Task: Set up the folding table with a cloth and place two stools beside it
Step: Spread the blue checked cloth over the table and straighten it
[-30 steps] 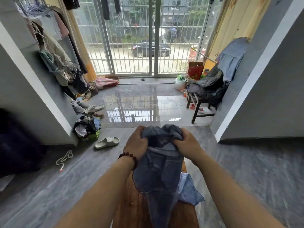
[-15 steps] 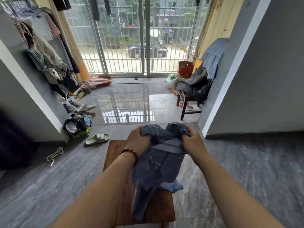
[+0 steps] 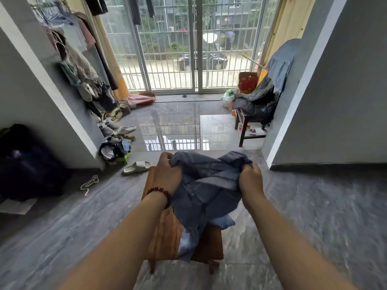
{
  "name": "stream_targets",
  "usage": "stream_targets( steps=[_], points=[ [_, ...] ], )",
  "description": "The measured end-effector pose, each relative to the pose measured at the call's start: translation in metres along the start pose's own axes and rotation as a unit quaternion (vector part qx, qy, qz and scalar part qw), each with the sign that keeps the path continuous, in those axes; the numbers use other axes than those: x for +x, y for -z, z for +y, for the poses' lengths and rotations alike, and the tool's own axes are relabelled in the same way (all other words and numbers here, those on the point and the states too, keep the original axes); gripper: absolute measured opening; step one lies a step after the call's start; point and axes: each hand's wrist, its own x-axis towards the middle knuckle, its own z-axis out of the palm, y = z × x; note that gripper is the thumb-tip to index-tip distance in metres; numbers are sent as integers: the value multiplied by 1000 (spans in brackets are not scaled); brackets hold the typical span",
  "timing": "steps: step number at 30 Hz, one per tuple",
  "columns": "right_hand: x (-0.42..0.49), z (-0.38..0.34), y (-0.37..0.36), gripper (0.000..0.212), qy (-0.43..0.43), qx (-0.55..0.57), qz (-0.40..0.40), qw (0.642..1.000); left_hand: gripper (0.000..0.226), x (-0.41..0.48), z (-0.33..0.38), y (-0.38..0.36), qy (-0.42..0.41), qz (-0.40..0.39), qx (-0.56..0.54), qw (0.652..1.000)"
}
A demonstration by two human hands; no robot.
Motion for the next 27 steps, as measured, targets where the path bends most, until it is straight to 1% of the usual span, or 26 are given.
stream_targets(
  steps=[3, 5, 7, 11, 14, 16, 18, 19, 21, 22, 23, 24, 25, 27],
  points=[
    [-18, 3, 1, 28, -1, 2, -24, 1000, 10, -13, -11, 16, -21, 3, 25, 999],
    [-33, 4, -2, 28, -3, 7, -34, 999, 8, -23, -16, 28, -29, -10, 13, 999],
    [-50, 6, -7, 30, 1, 11, -41, 999, 13, -35, -20, 43, -36, -24, 3, 999],
    [-93, 9, -26, 33, 17, -10, -77, 997, 15, -62, -32, 87, -43, -21, 15, 999],
    [-135, 15, -45, 34, 22, -7, -89, 996, 18, -84, -50, 127, -50, -36, -9, 998],
    [-165, 20, -56, 30, 26, 0, -102, 994, 18, -100, -66, 151, -37, -42, -27, 998],
    [-194, 28, -64, 14, 41, 0, -129, 991, 18, -114, -82, 171, -27, -44, -45, 998],
    [-208, 32, -66, 9, 56, -19, -151, 987, 20, -122, -90, 179, -28, -41, -48, 998],
    [-233, 41, -65, 62, 109, -127, -202, 965, 24, -137, -102, 193, -31, -27, -53, 998],
    [-243, 45, -64, 82, 139, -187, -216, 948, 25, -144, -107, 199, -26, -21, -65, 997],
    [-252, 50, -64, 91, 172, -230, -222, 932, 25, -150, -111, 203, -20, -18, -80, 996],
    [-262, 54, -64, 90, 196, -258, -217, 921, 25, -157, -114, 208, -14, -18, -93, 995],
    [-269, 57, -63, 82, 213, -281, -198, 915, 24, -164, -115, 211, -12, -19, -101, 995],
    [-282, 60, -61, 60, 229, -306, -145, 913, 23, -177, -116, 217, -24, -25, -97, 995]
  ],
)
